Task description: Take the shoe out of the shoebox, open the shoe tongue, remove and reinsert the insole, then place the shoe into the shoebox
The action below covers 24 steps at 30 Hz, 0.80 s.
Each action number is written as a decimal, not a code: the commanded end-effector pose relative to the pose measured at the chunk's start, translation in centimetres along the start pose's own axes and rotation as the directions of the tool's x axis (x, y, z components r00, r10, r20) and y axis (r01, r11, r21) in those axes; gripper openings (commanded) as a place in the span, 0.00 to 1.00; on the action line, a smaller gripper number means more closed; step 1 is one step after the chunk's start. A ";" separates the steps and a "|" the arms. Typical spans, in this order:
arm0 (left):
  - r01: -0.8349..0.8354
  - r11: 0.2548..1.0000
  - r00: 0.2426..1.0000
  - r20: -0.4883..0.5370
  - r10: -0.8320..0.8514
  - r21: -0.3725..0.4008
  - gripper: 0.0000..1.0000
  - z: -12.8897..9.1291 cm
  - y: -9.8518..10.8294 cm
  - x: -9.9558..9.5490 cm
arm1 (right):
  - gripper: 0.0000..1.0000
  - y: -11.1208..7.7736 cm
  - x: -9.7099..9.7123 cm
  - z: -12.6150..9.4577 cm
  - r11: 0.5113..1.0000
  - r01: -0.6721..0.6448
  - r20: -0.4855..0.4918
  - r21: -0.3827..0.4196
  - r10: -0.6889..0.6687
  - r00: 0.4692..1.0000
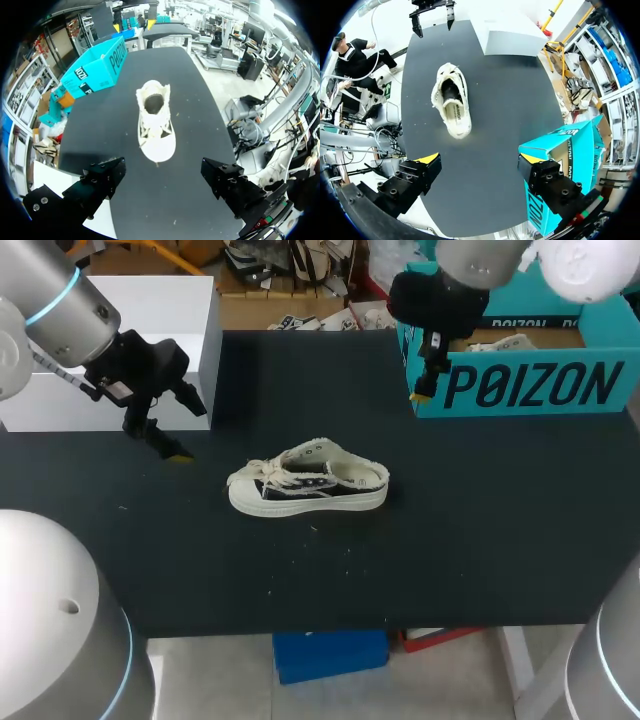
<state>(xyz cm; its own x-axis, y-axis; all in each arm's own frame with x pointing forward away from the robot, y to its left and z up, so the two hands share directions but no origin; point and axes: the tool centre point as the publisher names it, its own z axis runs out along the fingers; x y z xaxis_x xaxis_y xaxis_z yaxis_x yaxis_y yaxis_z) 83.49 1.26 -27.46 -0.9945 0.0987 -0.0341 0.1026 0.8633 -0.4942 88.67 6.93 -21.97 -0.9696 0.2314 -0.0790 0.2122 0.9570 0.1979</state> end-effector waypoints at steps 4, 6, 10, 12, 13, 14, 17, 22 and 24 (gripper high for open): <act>-0.002 1.000 1.000 0.002 0.002 0.001 1.00 0.1 0.1 0.0 | 1.00 -1.1 2.9 4.3 0.977 0.040 0.074 -0.211 -0.025 0.997; -0.002 1.000 1.000 0.002 0.002 0.001 1.00 0.1 0.1 0.0 | 1.00 -1.0 3.3 5.1 0.970 0.060 0.084 -0.237 -0.041 0.996; -0.002 1.000 1.000 0.002 0.002 0.001 1.00 0.1 0.1 0.0 | 1.00 -1.2 3.9 7.0 0.947 0.100 0.101 -0.307 -0.072 0.992; -0.002 1.000 1.000 0.002 0.002 0.001 1.00 0.1 0.1 0.0 | 1.00 -1.3 4.1 7.7 0.936 0.110 0.099 -0.334 -0.081 0.992; -0.002 1.000 1.000 0.002 0.002 0.001 1.00 0.1 0.1 0.0 | 1.00 -1.4 4.2 8.2 0.929 0.116 0.097 -0.351 -0.087 0.992; -0.002 1.000 1.000 0.002 0.002 0.001 1.00 0.1 0.1 0.0 | 1.00 -1.4 4.3 8.5 0.924 0.130 0.097 -0.359 -0.101 0.990; -0.002 1.000 1.000 0.002 0.002 0.001 1.00 0.1 0.1 0.0 | 1.00 -1.4 4.4 9.4 0.907 0.152 0.098 -0.392 -0.123 0.987; -0.002 1.000 1.000 0.002 0.002 0.001 1.00 0.1 0.1 0.0 | 1.00 -1.1 4.6 10.5 0.882 0.191 0.090 -0.432 -0.168 0.982; -0.002 1.000 1.000 0.002 0.002 0.001 1.00 0.1 0.1 0.0 | 1.00 -0.9 4.6 10.9 0.870 0.211 0.084 -0.446 -0.194 0.977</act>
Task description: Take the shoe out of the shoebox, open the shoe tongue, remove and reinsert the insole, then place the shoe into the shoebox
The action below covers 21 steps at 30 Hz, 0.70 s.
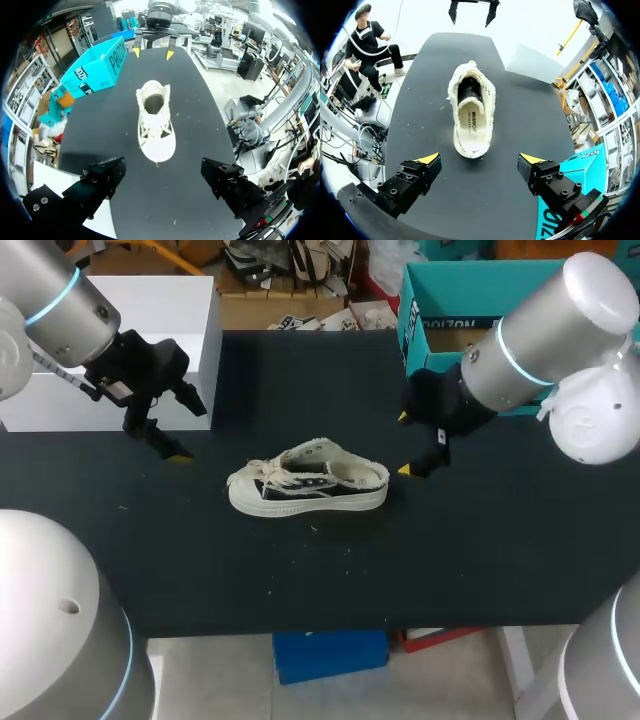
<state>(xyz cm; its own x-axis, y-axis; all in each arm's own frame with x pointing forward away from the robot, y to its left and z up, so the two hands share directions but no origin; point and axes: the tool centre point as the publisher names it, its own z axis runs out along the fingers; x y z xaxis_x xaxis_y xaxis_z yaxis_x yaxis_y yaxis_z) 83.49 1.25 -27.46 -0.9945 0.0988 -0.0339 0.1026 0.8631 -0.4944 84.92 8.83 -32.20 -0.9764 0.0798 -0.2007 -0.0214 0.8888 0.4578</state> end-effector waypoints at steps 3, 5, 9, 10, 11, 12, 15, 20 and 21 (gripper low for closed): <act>-0.002 1.000 1.000 0.003 0.002 0.001 1.00 0.1 0.1 0.0 | 1.00 0.1 -0.1 1.9 0.988 0.024 -0.064 -0.154 -0.034 0.997; -0.002 1.000 1.000 0.003 0.002 0.001 1.00 0.1 0.1 0.0 | 1.00 -0.1 -0.1 1.9 0.988 -0.003 -0.080 -0.154 -0.010 0.997; -0.002 1.000 1.000 0.003 0.002 0.001 1.00 0.1 0.1 0.0 | 1.00 -0.1 -0.1 1.9 0.988 -0.003 -0.080 -0.154 -0.010 0.997; -0.002 1.000 1.000 0.003 0.002 0.001 1.00 0.1 0.1 0.0 | 1.00 -0.1 -0.1 1.9 0.988 -0.003 -0.080 -0.154 -0.010 0.997; -0.002 1.000 1.000 0.003 0.002 0.001 1.00 0.1 0.1 0.0 | 1.00 -0.1 -0.1 1.9 0.988 -0.003 -0.080 -0.154 -0.010 0.997; -0.002 1.000 1.000 0.003 0.002 0.001 1.00 0.1 0.1 0.0 | 1.00 -0.1 -0.1 1.9 0.988 -0.003 -0.080 -0.154 -0.010 0.997; -0.002 1.000 1.000 0.003 0.002 0.001 1.00 0.1 0.1 0.0 | 1.00 -0.1 -0.1 1.9 0.988 -0.003 -0.080 -0.154 -0.010 0.997; -0.002 1.000 1.000 0.003 0.002 0.001 1.00 0.1 0.1 0.0 | 1.00 -0.9 0.4 2.7 0.981 0.030 -0.047 -0.189 -0.040 0.998; -0.002 1.000 1.000 0.003 0.002 0.001 1.00 0.1 0.1 0.0 | 1.00 -1.0 0.4 2.9 0.980 0.039 -0.048 -0.193 -0.050 0.998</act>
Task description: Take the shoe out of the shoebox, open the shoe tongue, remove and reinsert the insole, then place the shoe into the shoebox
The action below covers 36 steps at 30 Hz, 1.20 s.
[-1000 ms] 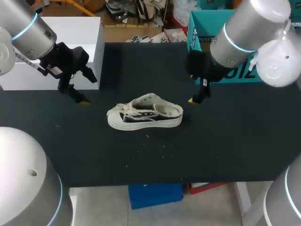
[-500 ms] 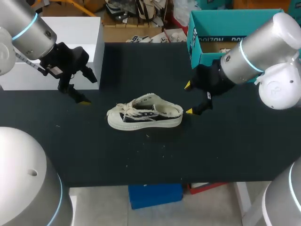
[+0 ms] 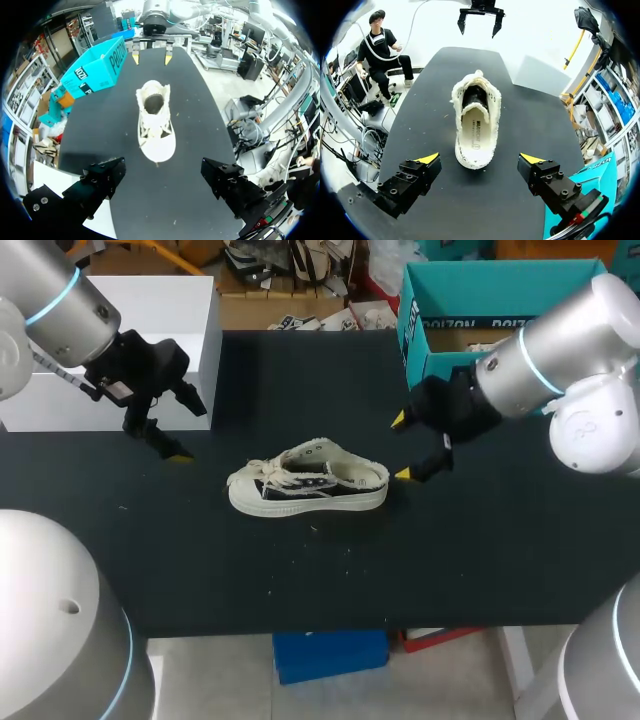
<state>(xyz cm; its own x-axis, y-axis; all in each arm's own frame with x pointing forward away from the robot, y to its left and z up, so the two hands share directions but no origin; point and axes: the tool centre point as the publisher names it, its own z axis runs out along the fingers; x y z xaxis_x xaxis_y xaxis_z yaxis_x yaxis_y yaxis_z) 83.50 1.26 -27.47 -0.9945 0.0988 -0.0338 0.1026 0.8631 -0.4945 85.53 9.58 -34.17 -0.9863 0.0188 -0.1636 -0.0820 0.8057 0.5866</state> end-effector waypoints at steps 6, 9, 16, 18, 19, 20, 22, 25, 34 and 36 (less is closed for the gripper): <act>-0.002 1.000 1.000 0.003 0.002 0.001 1.00 0.1 0.1 0.0 | 1.00 -1.3 0.4 2.0 0.996 0.047 0.005 -0.071 -0.046 0.999; -0.002 1.000 1.000 0.003 0.002 0.001 1.00 0.1 0.1 0.0 | 1.00 -1.6 0.2 2.6 0.995 0.043 -0.003 -0.089 -0.044 0.999; -0.002 1.000 1.000 0.003 0.002 0.001 1.00 0.1 0.1 0.0 | 1.00 -1.7 -0.4 4.3 0.991 0.036 -0.023 -0.132 -0.039 0.999; -0.002 1.000 1.000 0.003 0.002 0.001 1.00 0.1 0.1 0.0 | 1.00 -1.7 -0.4 4.8 0.989 0.034 -0.027 -0.141 -0.039 0.999; -0.002 1.000 1.000 0.003 0.002 0.001 1.00 0.1 0.1 0.0 | 1.00 -1.6 -0.5 5.1 0.989 0.035 -0.030 -0.145 -0.039 0.999; -0.002 1.000 1.000 0.003 0.002 0.001 1.00 0.1 0.1 0.0 | 1.00 -1.5 -0.5 5.4 0.988 0.034 -0.033 -0.149 -0.039 0.999; -0.002 1.000 1.000 0.003 0.002 0.001 1.00 0.1 0.1 0.0 | 1.00 -1.4 -0.5 6.0 0.987 0.032 -0.038 -0.157 -0.038 0.999; -0.002 1.000 1.000 0.003 0.002 0.001 1.00 0.1 0.1 0.0 | 1.00 -1.1 -0.5 6.7 0.985 0.032 -0.045 -0.170 -0.040 0.998; -0.002 1.000 1.000 0.003 0.002 0.001 1.00 0.1 0.1 0.0 | 1.00 -0.8 0.9 8.4 0.980 0.004 -0.056 -0.201 -0.015 0.998; -0.002 1.000 1.000 0.003 0.002 0.001 1.00 0.1 0.1 0.0 | 1.00 -0.7 1.3 8.8 0.979 -0.004 -0.060 -0.206 -0.008 0.998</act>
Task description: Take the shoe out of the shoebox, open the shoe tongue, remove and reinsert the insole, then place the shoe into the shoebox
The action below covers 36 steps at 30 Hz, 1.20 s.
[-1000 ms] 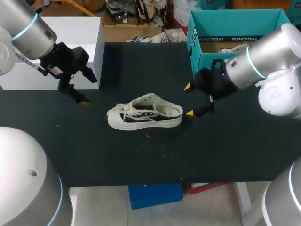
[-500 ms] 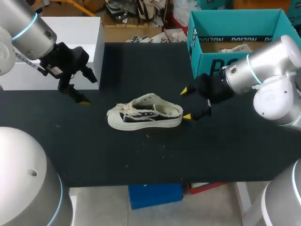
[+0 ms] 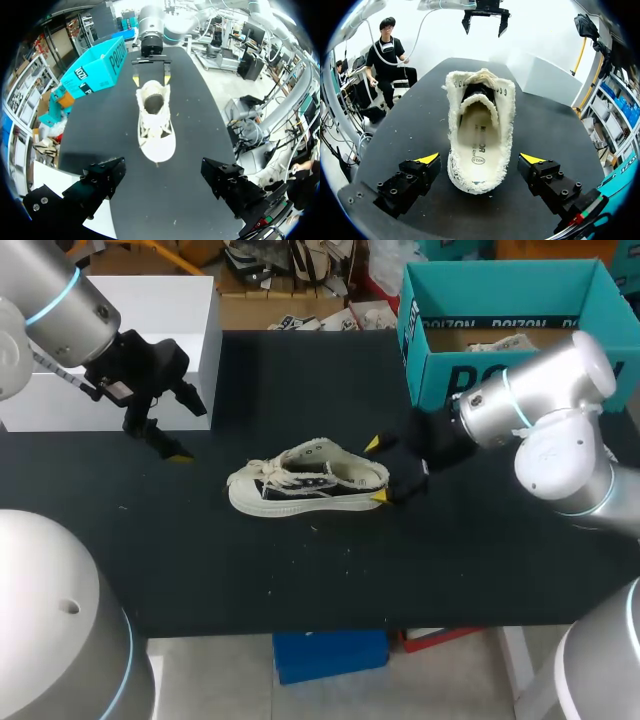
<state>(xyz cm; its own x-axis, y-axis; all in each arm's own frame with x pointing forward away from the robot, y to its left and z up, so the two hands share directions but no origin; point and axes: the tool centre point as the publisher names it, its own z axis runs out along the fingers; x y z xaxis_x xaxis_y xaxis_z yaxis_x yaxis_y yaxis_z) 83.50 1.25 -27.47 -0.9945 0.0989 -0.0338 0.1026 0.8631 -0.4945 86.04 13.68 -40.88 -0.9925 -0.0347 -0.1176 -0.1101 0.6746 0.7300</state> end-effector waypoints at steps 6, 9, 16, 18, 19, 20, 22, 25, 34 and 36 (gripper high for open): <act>-0.002 1.000 1.000 0.003 0.002 0.001 1.00 0.1 0.1 0.0 | 1.00 -0.5 0.9 1.5 1.000 -0.015 0.011 -0.022 0.015 1.000; -0.002 1.000 1.000 0.003 0.002 0.001 1.00 0.1 0.1 0.0 | 1.00 -0.6 0.7 1.8 1.000 -0.016 0.013 -0.026 0.016 1.000; -0.002 1.000 1.000 0.003 0.002 0.001 1.00 0.1 0.1 0.0 | 1.00 -0.7 0.2 2.3 0.999 -0.014 0.008 -0.036 0.014 1.000; -0.002 1.000 1.000 0.003 0.002 0.001 1.00 0.1 0.1 0.0 | 1.00 -0.7 0.2 2.4 0.999 -0.014 0.006 -0.038 0.015 1.000; -0.002 1.000 1.000 0.003 0.002 0.001 1.00 0.1 0.1 0.0 | 1.00 -0.7 0.1 2.5 0.999 -0.015 0.004 -0.039 0.015 1.000; -0.002 1.000 1.000 0.003 0.002 0.001 1.00 0.1 0.1 0.0 | 1.00 -0.8 0.1 2.5 0.999 -0.015 0.004 -0.040 0.015 1.000; -0.002 1.000 1.000 0.003 0.002 0.001 1.00 0.1 0.1 0.0 | 1.00 -0.8 0.1 2.6 0.999 -0.016 0.002 -0.041 0.016 1.000; -0.002 1.000 1.000 0.003 0.002 0.001 1.00 0.1 0.1 0.0 | 1.00 -0.9 0.0 2.6 0.999 -0.017 0.000 -0.043 0.017 1.000; -0.002 1.000 1.000 0.003 0.002 0.001 1.00 0.1 0.1 0.0 | 1.00 -0.9 -0.2 3.0 0.998 -0.025 -0.006 -0.050 0.024 1.000; -0.002 1.000 1.000 0.003 0.002 0.001 1.00 0.1 0.1 0.0 | 1.00 -0.9 -0.2 3.2 0.998 -0.026 -0.009 -0.054 0.026 1.000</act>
<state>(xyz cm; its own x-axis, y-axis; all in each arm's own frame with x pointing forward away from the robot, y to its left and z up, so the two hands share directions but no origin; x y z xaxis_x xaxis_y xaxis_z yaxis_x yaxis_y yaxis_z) 83.50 1.25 -27.47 -0.9945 0.0989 -0.0338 0.1026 0.8631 -0.4945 86.26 15.13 -43.26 -0.9953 -0.0225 -0.0938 -0.0866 0.6378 0.7654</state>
